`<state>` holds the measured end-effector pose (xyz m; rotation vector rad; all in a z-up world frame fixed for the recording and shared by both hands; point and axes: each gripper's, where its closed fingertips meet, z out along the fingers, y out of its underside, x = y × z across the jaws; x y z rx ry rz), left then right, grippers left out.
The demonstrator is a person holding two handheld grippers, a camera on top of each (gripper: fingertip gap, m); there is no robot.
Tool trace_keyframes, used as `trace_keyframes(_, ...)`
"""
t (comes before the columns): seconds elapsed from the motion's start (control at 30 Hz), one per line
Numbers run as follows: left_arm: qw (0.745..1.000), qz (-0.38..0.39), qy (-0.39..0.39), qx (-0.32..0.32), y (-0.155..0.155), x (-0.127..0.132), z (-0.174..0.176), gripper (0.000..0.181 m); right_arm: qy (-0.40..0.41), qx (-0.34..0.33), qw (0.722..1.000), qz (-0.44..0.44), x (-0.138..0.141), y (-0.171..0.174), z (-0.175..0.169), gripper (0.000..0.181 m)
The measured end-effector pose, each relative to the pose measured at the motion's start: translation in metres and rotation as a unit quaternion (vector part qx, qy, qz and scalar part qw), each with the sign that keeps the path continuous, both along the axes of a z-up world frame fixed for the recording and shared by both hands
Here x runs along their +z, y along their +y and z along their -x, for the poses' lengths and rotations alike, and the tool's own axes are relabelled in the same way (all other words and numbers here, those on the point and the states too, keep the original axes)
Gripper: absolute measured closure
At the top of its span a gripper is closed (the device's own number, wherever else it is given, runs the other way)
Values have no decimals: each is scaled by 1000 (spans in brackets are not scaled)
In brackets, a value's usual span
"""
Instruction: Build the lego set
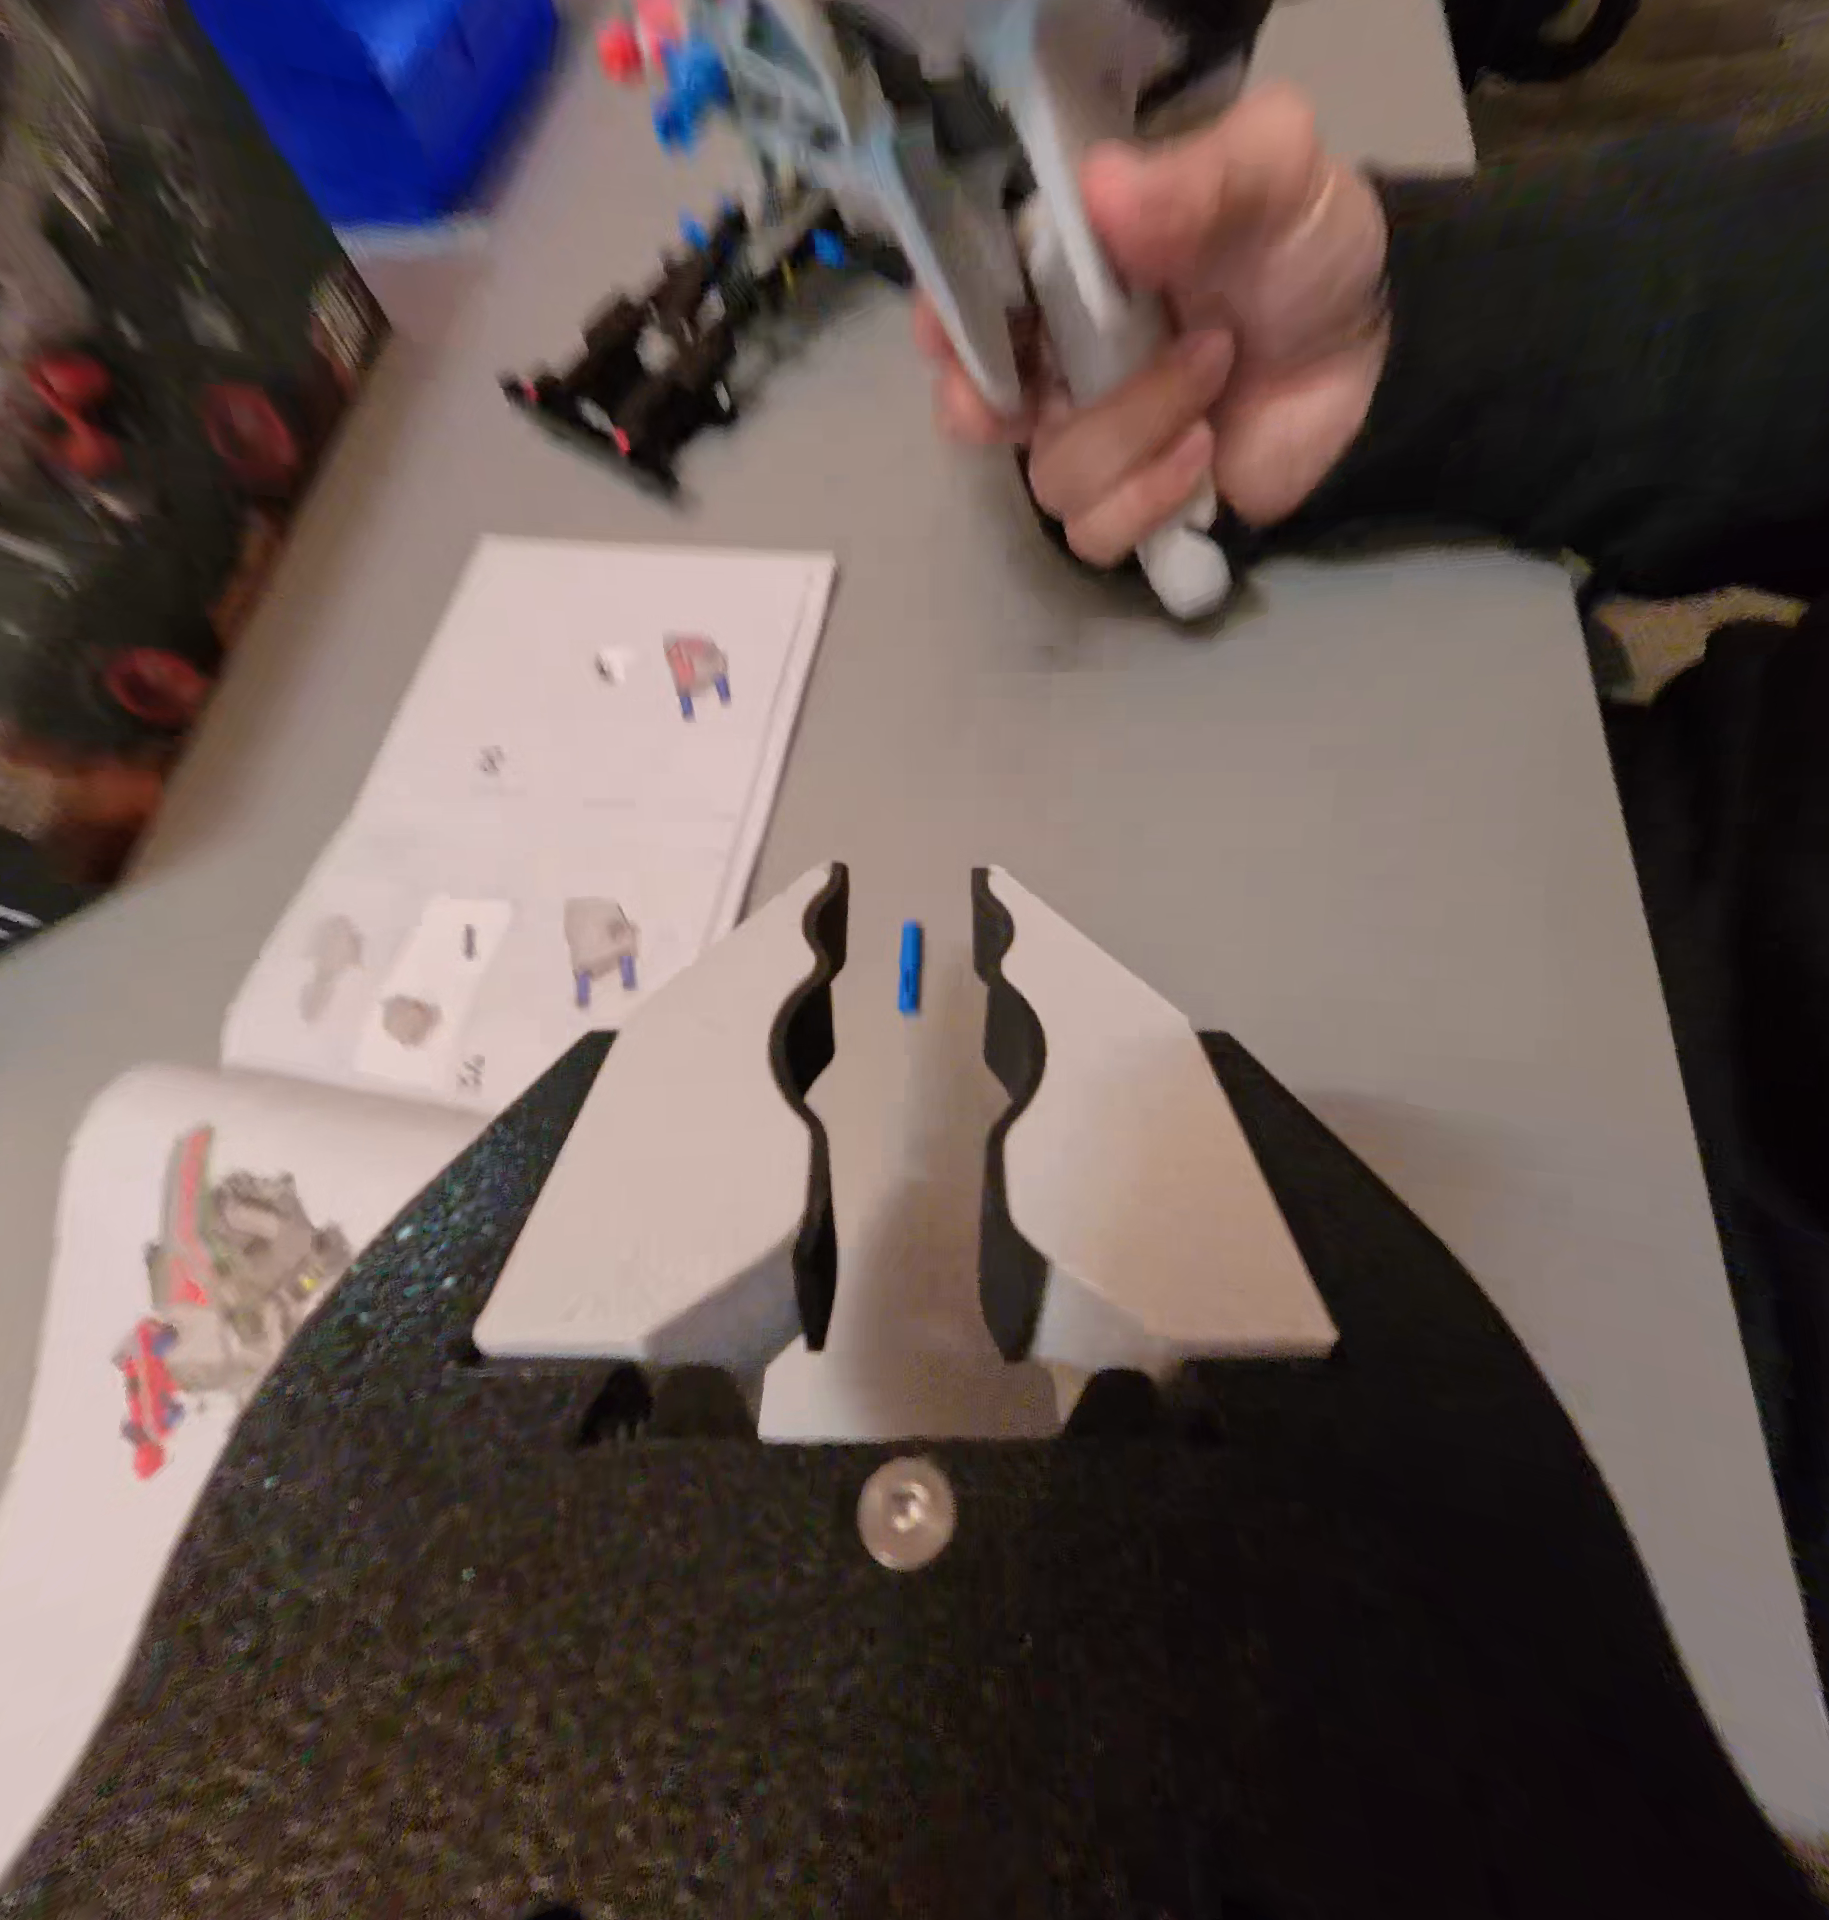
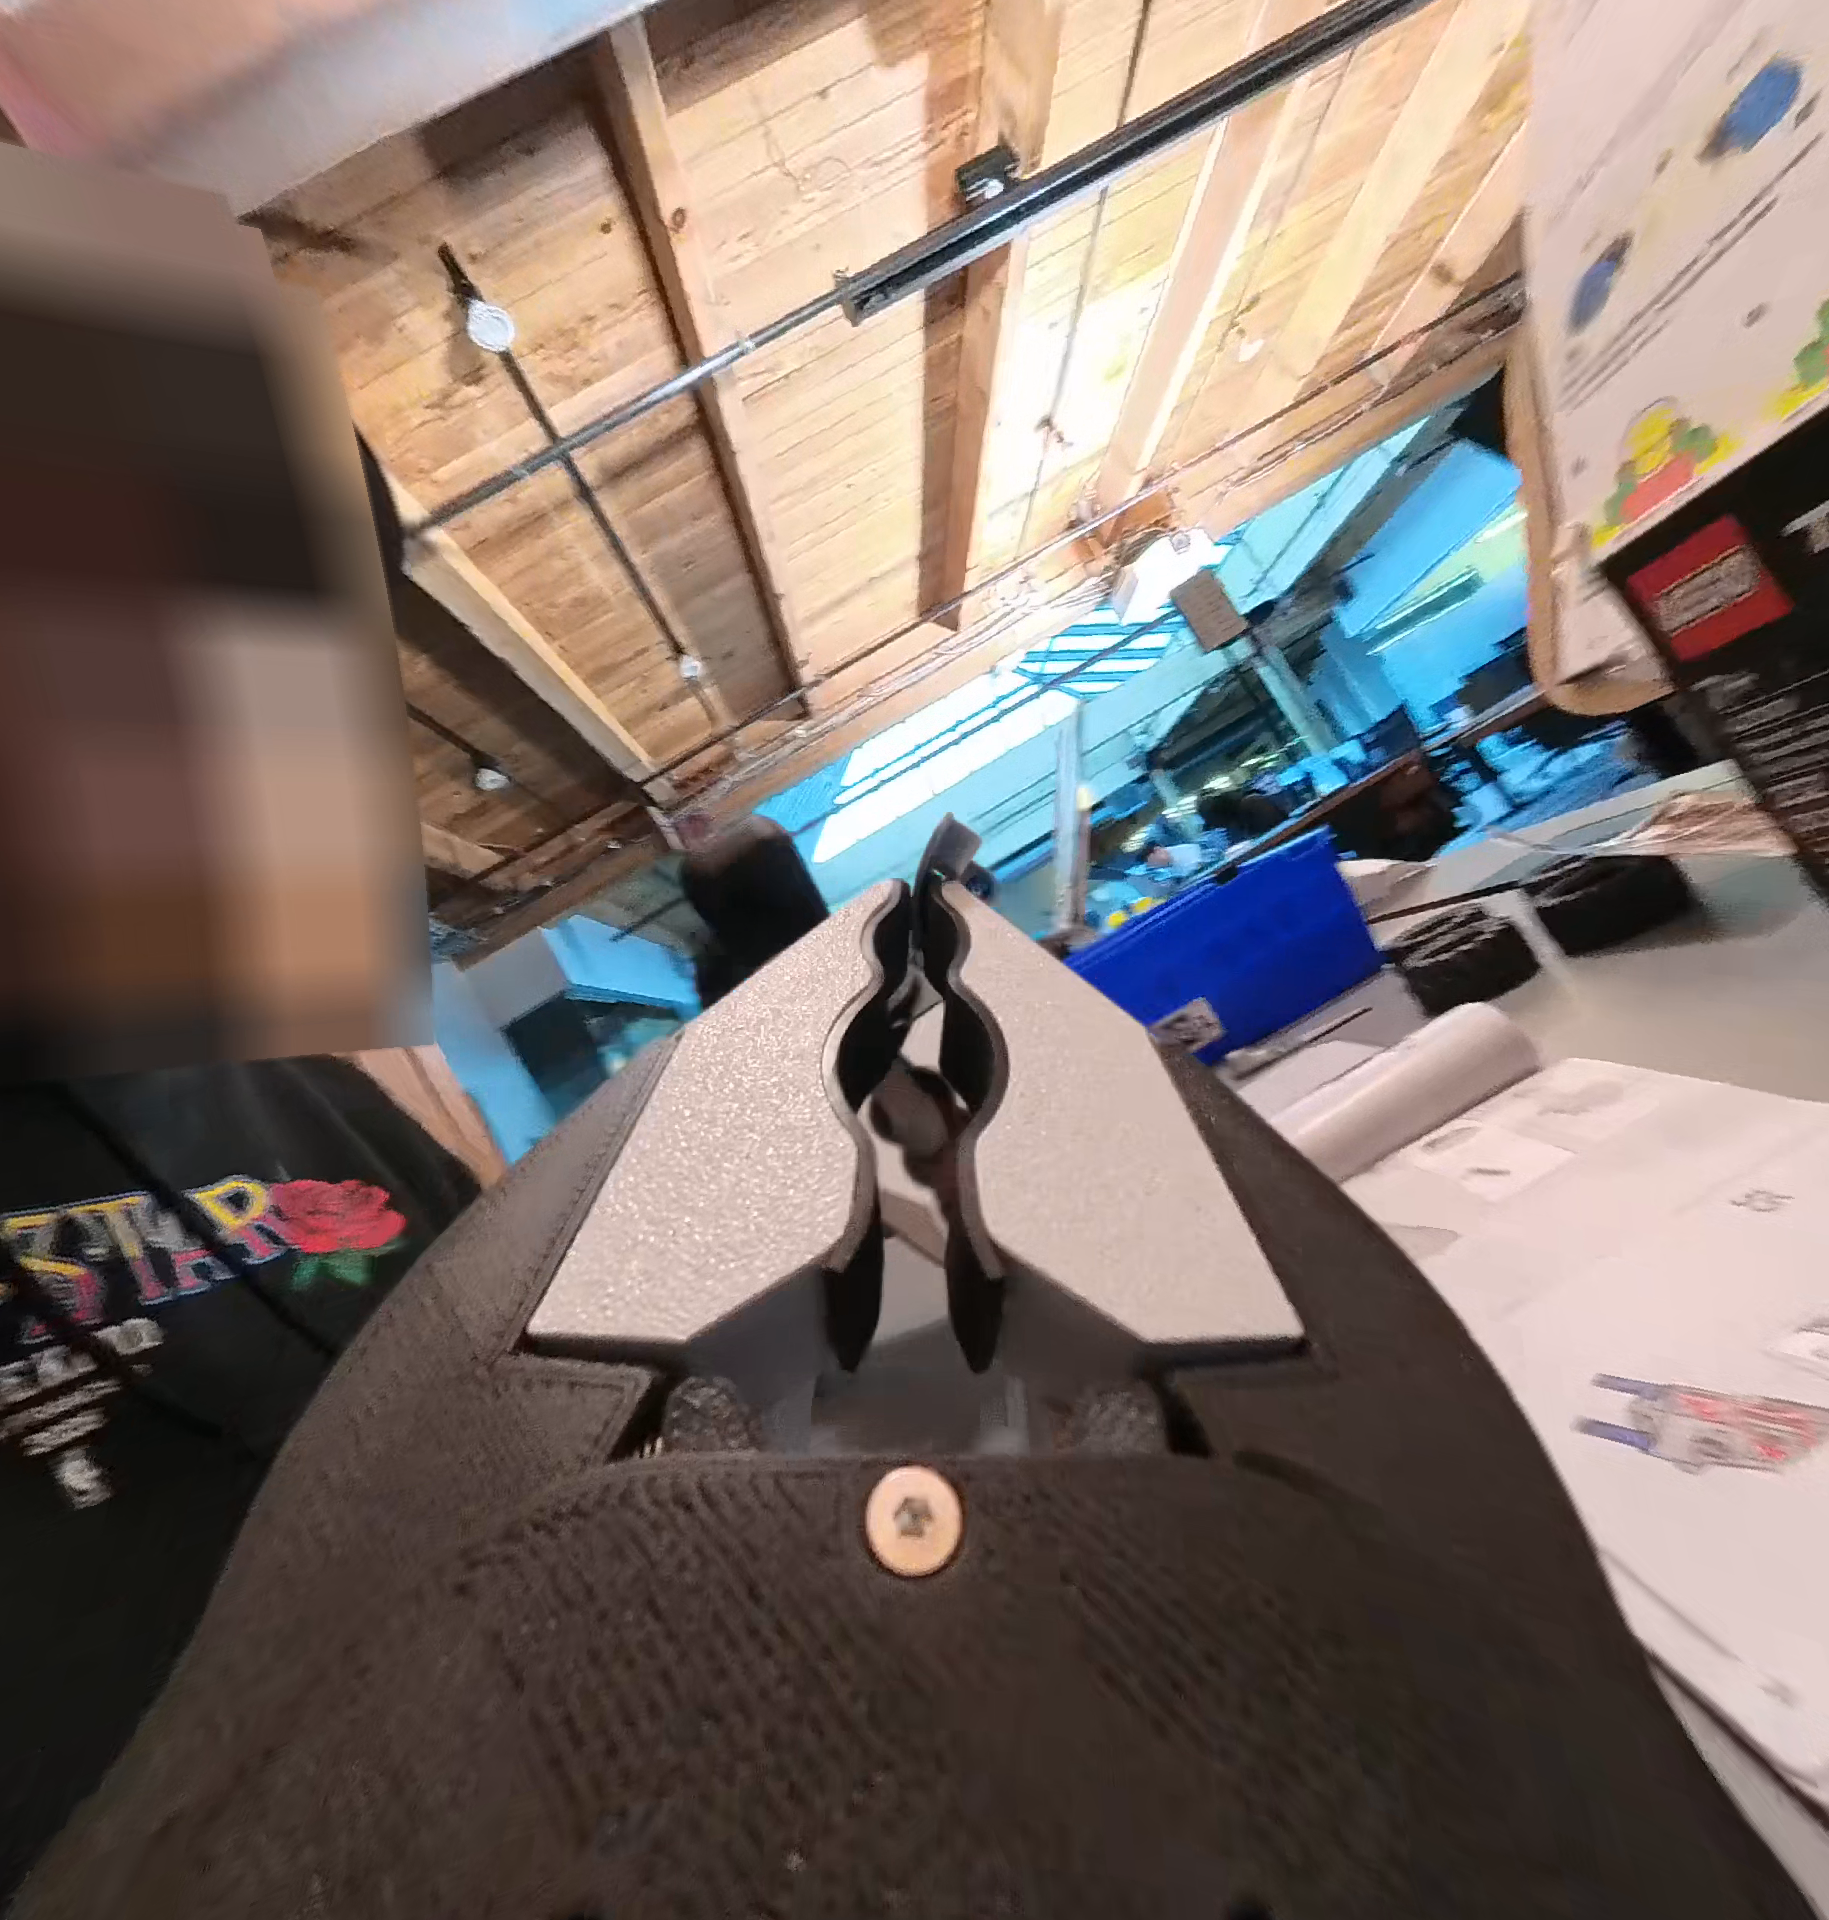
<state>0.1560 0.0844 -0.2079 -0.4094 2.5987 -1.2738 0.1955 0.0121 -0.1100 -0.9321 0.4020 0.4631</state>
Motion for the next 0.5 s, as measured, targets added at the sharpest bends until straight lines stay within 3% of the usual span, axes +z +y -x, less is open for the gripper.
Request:
trace_keyframes(0.2,996,-76,48,5,8,-40,0,162,-1,-12,1000,-27,5,-18,-7,181)
trace_keyframes(0.5,996,-58,65,24,-4,-56,-7,171,20,11,998,-52,5,-20,-7,181)
